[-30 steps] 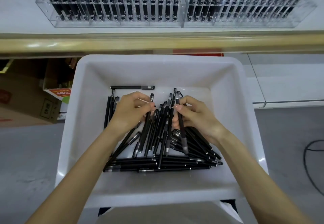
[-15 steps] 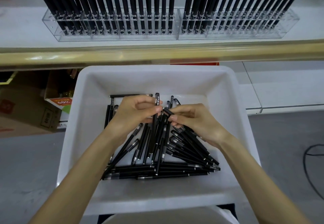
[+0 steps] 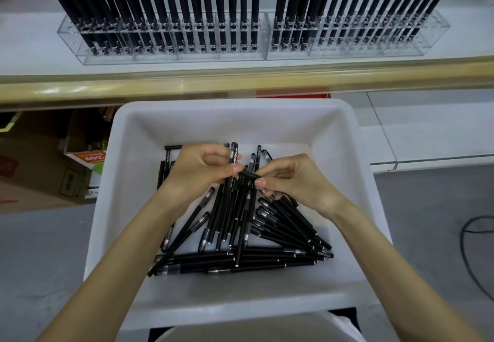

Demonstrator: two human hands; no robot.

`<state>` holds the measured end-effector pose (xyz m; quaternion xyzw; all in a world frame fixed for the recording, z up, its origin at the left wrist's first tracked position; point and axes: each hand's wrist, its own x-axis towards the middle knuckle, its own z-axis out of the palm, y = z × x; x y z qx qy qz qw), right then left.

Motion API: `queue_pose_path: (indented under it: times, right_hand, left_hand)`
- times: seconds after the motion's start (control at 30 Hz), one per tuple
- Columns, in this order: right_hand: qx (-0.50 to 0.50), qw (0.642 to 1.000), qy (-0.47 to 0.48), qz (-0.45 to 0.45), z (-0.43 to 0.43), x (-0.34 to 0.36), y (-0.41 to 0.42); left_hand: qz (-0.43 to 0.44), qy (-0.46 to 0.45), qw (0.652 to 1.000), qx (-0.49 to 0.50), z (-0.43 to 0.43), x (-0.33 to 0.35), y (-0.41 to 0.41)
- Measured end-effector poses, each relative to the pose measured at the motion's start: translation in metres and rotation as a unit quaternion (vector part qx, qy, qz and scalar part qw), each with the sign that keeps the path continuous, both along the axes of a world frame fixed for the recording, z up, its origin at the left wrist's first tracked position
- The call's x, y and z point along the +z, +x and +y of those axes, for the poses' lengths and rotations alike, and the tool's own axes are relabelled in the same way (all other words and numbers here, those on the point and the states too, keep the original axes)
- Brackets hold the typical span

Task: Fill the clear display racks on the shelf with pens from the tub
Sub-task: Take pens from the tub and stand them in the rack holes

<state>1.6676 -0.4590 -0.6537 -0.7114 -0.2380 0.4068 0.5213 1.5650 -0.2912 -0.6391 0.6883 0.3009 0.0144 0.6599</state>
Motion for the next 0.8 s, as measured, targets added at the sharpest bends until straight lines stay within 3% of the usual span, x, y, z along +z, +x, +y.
queue_pose_path:
  times: [0.17, 0.27, 0.4, 0.53, 0.7, 0.8]
  right_hand:
    - [-0.016, 0.999, -0.029, -0.019, -0.018, 0.01, 0.017]
    - [-0.099, 0.995, -0.011, 0.031, -0.029, 0.013, 0.027]
    - [-0.242, 0.956, 0.073, 0.148, -0.037, 0.012, 0.035]
    - [-0.306, 0.909, 0.169, 0.226, -0.042, 0.014, 0.042]
    - [-0.266, 0.939, 0.155, 0.155, -0.05, 0.027, 0.059]
    - [-0.268, 0.933, 0.191, 0.145, -0.047, 0.037, 0.068]
  left_hand:
    - [-0.023, 0.0, 0.999, 0.037, 0.015, 0.006, 0.004]
    - [-0.047, -0.024, 0.997, 0.061, 0.017, 0.011, 0.01]
    - [-0.054, -0.041, 0.996, 0.056, 0.005, 0.011, 0.021]
    - [-0.052, -0.05, 0.997, 0.041, -0.007, 0.01, 0.031]
    - [-0.036, -0.065, 0.997, 0.009, -0.012, 0.016, 0.042]
    - [-0.037, -0.063, 0.997, -0.001, -0.014, 0.023, 0.05]
